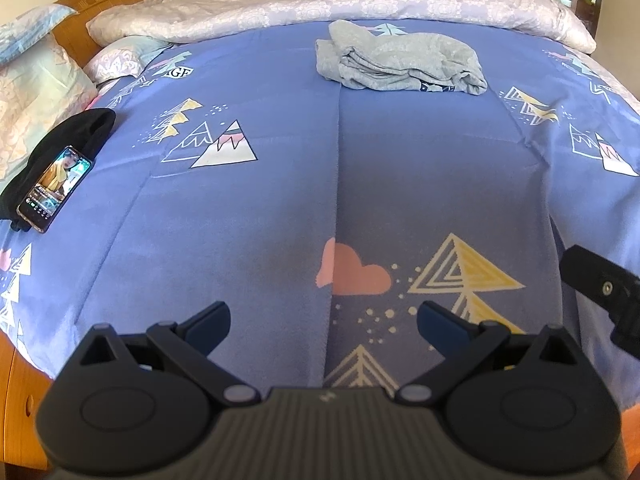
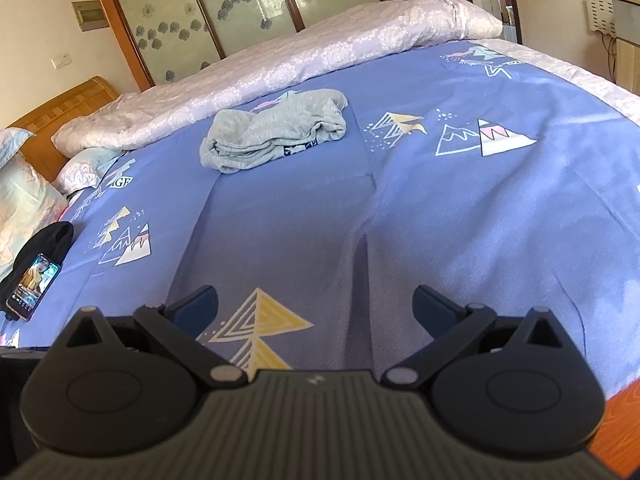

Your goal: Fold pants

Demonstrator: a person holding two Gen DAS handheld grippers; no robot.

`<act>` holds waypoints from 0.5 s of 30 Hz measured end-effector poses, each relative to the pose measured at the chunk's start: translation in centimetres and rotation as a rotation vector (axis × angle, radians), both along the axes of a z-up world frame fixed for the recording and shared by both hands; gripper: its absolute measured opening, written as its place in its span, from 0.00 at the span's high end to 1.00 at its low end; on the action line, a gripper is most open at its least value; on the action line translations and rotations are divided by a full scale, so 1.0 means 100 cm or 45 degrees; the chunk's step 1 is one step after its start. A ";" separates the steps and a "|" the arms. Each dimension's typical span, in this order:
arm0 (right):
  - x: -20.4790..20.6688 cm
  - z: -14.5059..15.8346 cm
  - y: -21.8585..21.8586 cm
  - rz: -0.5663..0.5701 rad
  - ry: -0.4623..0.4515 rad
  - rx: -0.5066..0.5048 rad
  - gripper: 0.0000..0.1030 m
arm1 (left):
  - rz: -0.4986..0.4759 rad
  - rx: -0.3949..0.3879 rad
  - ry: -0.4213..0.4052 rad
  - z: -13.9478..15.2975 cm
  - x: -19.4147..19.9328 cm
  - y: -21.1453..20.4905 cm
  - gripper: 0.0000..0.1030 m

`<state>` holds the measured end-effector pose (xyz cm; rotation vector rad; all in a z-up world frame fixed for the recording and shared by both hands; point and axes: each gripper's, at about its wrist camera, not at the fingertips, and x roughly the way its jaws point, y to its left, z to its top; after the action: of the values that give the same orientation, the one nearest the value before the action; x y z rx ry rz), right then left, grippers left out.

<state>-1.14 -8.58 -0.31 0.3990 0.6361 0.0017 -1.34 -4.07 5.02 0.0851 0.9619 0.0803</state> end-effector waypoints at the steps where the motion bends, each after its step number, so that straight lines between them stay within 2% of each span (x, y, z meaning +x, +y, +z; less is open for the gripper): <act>1: 0.000 0.000 0.000 -0.002 0.000 0.001 0.00 | -0.003 -0.003 0.000 0.000 0.000 0.000 0.00; 15: 0.000 0.003 0.005 0.000 0.001 -0.015 0.00 | -0.013 -0.009 -0.007 0.002 -0.003 0.002 0.00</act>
<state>-1.16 -8.04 0.02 0.3873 0.6367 -0.0021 -1.65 -3.82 5.19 0.0831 0.9565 0.0674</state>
